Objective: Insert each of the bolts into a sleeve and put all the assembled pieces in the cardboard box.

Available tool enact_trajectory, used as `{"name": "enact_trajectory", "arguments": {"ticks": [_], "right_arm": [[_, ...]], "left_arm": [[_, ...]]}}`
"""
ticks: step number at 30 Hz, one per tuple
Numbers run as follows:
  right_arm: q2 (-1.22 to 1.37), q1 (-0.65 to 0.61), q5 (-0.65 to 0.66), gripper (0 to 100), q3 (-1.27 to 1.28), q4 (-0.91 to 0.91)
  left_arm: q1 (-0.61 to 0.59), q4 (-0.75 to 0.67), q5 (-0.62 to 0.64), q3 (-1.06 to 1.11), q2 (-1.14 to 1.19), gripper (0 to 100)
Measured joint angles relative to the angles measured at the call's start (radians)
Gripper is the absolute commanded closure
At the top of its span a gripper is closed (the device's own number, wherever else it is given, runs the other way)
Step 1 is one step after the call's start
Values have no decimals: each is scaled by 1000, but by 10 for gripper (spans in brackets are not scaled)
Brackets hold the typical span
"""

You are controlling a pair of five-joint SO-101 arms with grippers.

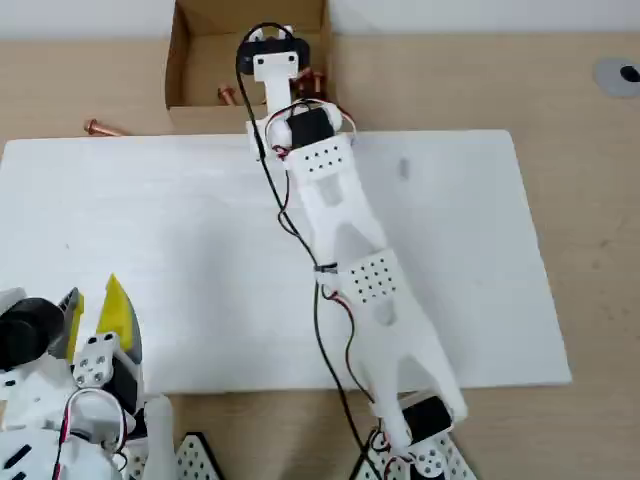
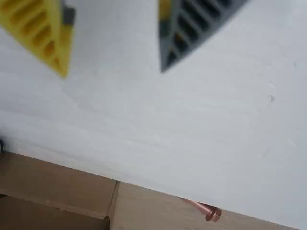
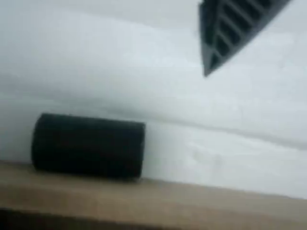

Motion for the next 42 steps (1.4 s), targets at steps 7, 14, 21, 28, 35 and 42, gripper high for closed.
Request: {"name": "enact_trajectory", "arguments": {"ticks": [7, 14, 21, 28, 35, 42], "right_arm": [[86, 5, -3, 518, 0, -112], [107, 38, -3, 519, 0, -195], [109, 44, -3, 638, 0, -175], [107, 46, 41, 808, 0, -138], [106, 49, 92, 945, 0, -106], [77, 46, 94, 987, 0, -55]], "left_arm": [[0, 0, 0, 37, -5, 864], [-2, 0, 0, 38, -5, 864], [-2, 0, 0, 38, -5, 864], [-2, 9, 0, -6, -5, 864], [-2, 69, -51, -89, -5, 866], [-2, 91, -57, -114, -5, 867]]}}
